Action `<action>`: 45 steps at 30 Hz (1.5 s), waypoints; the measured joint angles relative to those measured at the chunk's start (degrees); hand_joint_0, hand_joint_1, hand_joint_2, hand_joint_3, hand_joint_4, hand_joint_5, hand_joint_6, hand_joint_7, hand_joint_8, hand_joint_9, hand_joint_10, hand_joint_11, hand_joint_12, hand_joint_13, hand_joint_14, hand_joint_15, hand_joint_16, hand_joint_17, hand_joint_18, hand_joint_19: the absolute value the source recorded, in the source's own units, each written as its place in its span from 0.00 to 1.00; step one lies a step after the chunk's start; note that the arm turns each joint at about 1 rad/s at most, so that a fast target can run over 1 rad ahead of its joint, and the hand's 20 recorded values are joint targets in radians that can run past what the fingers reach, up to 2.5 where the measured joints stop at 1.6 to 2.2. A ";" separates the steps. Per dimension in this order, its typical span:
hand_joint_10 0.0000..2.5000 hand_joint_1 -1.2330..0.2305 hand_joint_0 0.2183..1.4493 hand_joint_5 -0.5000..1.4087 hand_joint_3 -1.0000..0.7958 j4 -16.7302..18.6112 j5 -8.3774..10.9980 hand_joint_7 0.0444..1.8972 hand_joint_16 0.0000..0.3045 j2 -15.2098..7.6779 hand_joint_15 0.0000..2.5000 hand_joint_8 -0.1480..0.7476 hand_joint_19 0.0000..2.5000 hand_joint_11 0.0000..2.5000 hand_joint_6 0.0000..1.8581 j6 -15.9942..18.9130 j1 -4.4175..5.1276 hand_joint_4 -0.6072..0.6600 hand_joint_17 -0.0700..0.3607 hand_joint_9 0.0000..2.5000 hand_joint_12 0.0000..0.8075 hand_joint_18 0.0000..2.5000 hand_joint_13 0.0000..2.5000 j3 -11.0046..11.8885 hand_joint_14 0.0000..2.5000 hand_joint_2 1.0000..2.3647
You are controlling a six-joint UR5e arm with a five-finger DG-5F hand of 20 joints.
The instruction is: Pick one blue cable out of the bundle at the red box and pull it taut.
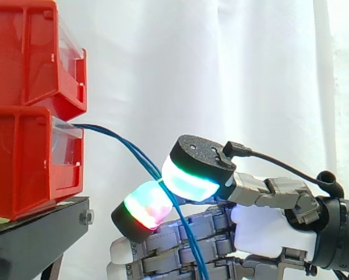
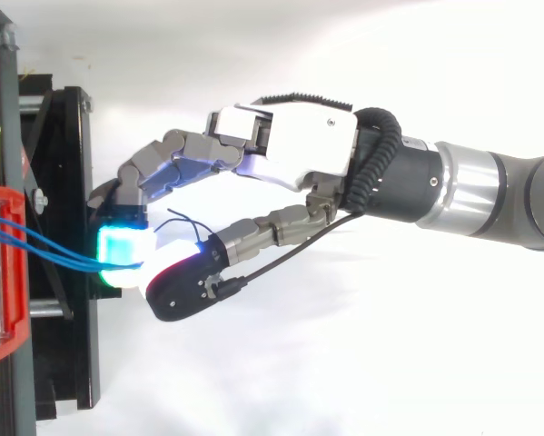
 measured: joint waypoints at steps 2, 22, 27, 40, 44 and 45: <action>0.00 0.31 0.32 0.16 0.39 -0.05 0.00 0.46 0.17 0.00 0.10 0.51 0.09 0.15 0.50 -0.01 0.00 0.53 0.44 0.24 0.45 0.18 0.20 0.00 0.00 0.01; 0.01 0.29 0.40 0.16 0.36 -1.33 -0.48 0.59 0.17 0.15 0.10 0.53 0.08 0.23 0.51 0.89 -0.36 0.47 0.43 0.30 0.45 0.21 0.23 0.37 0.00 0.01; 0.01 0.30 0.38 0.16 0.40 -4.10 -1.07 0.62 0.17 0.17 0.11 0.53 0.09 0.27 0.51 2.05 -0.50 0.46 0.43 0.33 0.46 0.22 0.24 1.77 0.00 0.01; 0.00 0.33 0.39 0.16 0.37 -18.30 -2.80 0.59 0.17 0.17 0.17 0.51 0.10 0.52 0.52 5.26 -0.77 0.43 0.43 0.45 0.46 0.22 0.29 7.37 0.01 0.01; 0.00 0.33 0.40 0.16 0.36 -20.51 -2.92 0.57 0.17 0.33 0.18 0.50 0.10 0.53 0.52 6.31 -0.91 0.43 0.43 0.46 0.45 0.23 0.31 8.20 0.01 0.01; 0.00 0.33 0.39 0.16 0.36 -20.97 -2.95 0.57 0.17 0.40 0.18 0.50 0.10 0.53 0.52 6.50 -0.93 0.44 0.43 0.46 0.45 0.23 0.31 8.31 0.01 0.01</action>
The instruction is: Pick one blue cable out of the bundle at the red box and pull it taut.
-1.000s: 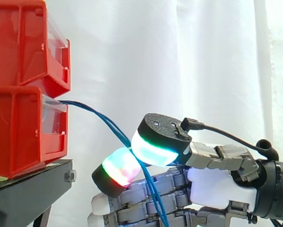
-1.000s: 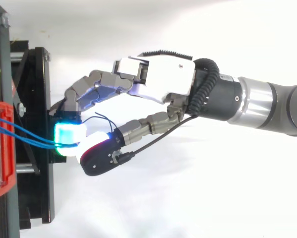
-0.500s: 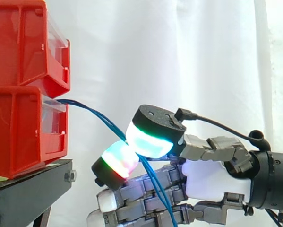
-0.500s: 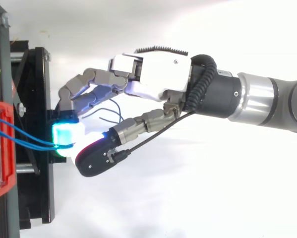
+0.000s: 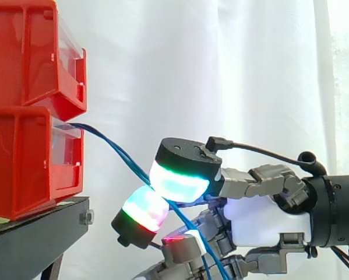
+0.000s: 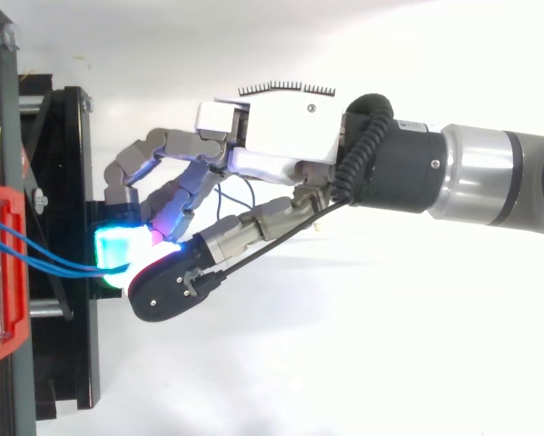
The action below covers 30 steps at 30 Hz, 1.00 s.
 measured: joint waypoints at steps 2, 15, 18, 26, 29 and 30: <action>0.00 0.33 0.40 0.16 0.36 -0.81 -0.02 0.56 0.17 0.15 0.19 0.50 0.10 0.53 0.52 0.29 -0.02 0.44 0.43 0.46 0.45 0.23 0.31 0.17 0.01 0.01; 0.00 0.26 0.45 0.15 0.28 -3.85 -0.19 0.52 0.16 2.33 0.21 0.48 0.10 0.53 0.52 0.39 -0.04 0.48 0.42 0.44 0.44 0.26 0.34 0.43 0.01 0.00; 0.00 0.26 0.44 0.15 0.28 -4.89 -0.24 0.51 0.16 2.78 0.21 0.48 0.10 0.53 0.52 0.43 -0.08 0.50 0.42 0.43 0.44 0.27 0.34 0.43 0.01 0.00; 0.00 0.27 0.37 0.16 0.28 -5.79 -0.23 0.49 0.16 3.08 0.21 0.49 0.12 0.53 0.51 0.46 -0.12 0.53 0.42 0.44 0.45 0.27 0.34 0.45 0.01 0.00; 0.00 0.33 0.35 0.16 0.28 -5.83 -0.20 0.49 0.16 3.08 0.22 0.50 0.13 0.52 0.51 0.44 -0.12 0.53 0.42 0.45 0.45 0.27 0.34 0.46 0.01 0.00; 0.00 0.33 0.35 0.16 0.28 -5.84 -0.19 0.49 0.16 3.08 0.22 0.50 0.13 0.52 0.51 0.43 -0.13 0.53 0.42 0.45 0.46 0.27 0.34 0.45 0.01 0.00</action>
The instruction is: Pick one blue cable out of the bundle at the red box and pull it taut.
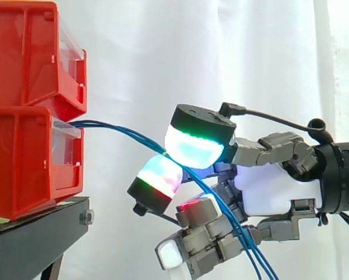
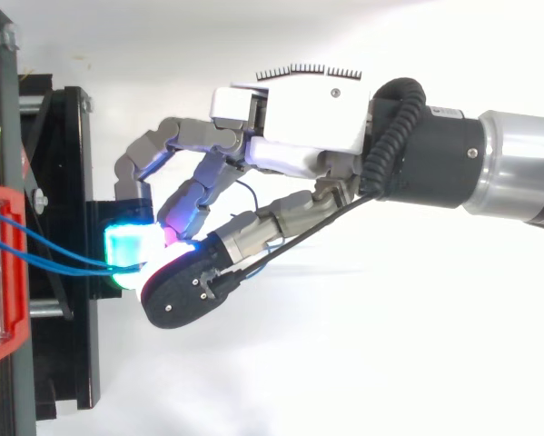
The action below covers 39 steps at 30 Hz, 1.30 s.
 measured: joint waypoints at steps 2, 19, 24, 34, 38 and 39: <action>0.00 0.35 0.34 0.16 0.28 -0.02 0.02 0.49 0.16 0.01 0.22 0.51 0.14 0.54 0.51 0.00 0.00 0.54 0.42 0.47 0.46 0.27 0.34 0.01 0.01 0.00; 0.00 0.41 0.22 0.17 0.28 0.13 0.04 0.49 0.19 -0.03 0.23 0.53 0.16 0.52 0.50 -0.41 0.00 0.57 0.47 0.46 0.51 0.27 0.35 -0.06 0.01 0.00; 0.00 0.37 0.21 0.16 0.28 0.18 0.05 0.48 0.19 -0.03 0.23 0.53 0.16 0.52 0.50 -0.45 0.00 0.57 0.47 0.46 0.51 0.27 0.34 -0.06 0.01 0.00; 0.00 0.36 0.32 0.17 0.37 0.19 0.08 0.52 0.17 -0.03 0.23 0.50 0.16 0.53 0.50 -0.38 0.00 0.53 0.43 0.46 0.47 0.26 0.34 -0.07 0.01 0.01; 0.00 0.33 0.35 0.16 0.38 0.19 0.12 0.52 0.17 -0.03 0.23 0.49 0.15 0.53 0.51 -0.35 -0.01 0.49 0.43 0.45 0.47 0.27 0.34 -0.07 0.01 0.01; 0.00 0.32 0.36 0.16 0.37 0.20 0.13 0.51 0.17 -0.04 0.23 0.49 0.15 0.53 0.51 -0.33 -0.01 0.48 0.43 0.45 0.47 0.27 0.34 -0.07 0.01 0.01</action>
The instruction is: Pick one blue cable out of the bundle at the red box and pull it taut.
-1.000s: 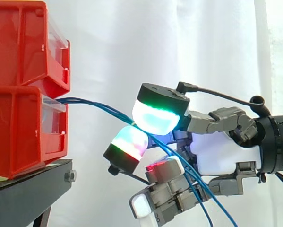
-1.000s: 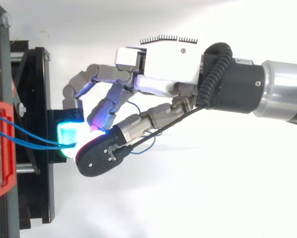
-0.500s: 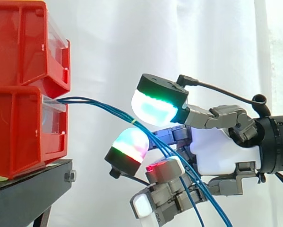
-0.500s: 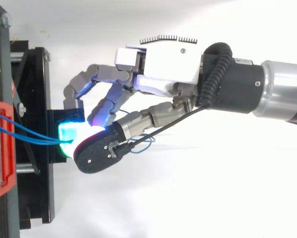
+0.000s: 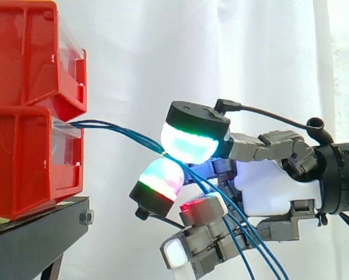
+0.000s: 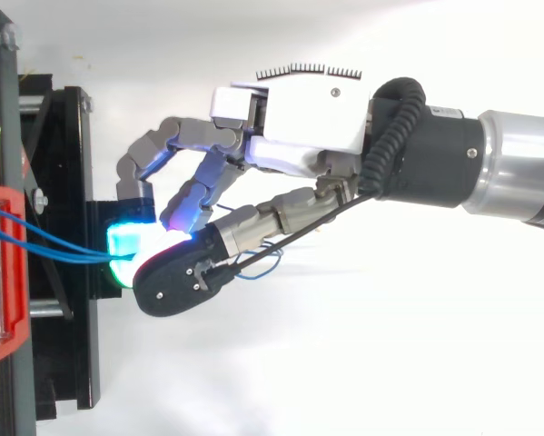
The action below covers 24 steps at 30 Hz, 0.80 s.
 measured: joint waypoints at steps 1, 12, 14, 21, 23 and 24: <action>0.00 0.30 0.38 0.16 0.34 0.03 0.01 0.51 0.16 0.00 0.23 0.48 0.14 0.53 0.51 0.02 -0.01 0.47 0.42 0.44 0.46 0.26 0.33 0.00 0.01 0.01; 0.00 0.26 0.43 0.16 0.28 0.02 -0.11 0.52 0.16 0.01 0.21 0.47 0.11 0.50 0.51 0.06 -0.30 0.44 0.42 0.40 0.45 0.26 0.30 0.00 0.01 0.00; 0.00 0.25 0.42 0.16 0.28 -0.02 -0.12 0.49 0.16 0.01 0.20 0.47 0.11 0.50 0.51 0.06 -0.31 0.46 0.42 0.39 0.45 0.25 0.30 0.00 0.01 0.00; 0.00 0.20 0.34 0.16 0.28 0.01 0.04 0.48 0.16 0.01 0.21 0.47 0.11 0.49 0.51 0.06 -0.35 0.50 0.42 0.39 0.45 0.25 0.29 0.02 0.01 0.00; 0.00 0.20 0.26 0.16 0.28 0.03 0.07 0.47 0.17 0.03 0.20 0.48 0.12 0.49 0.51 0.06 -0.35 0.51 0.43 0.39 0.47 0.25 0.29 0.02 0.01 0.00; 0.00 0.21 0.25 0.16 0.28 0.05 0.08 0.47 0.17 0.02 0.21 0.49 0.12 0.49 0.51 0.06 -0.35 0.52 0.44 0.39 0.48 0.24 0.29 0.02 0.01 0.00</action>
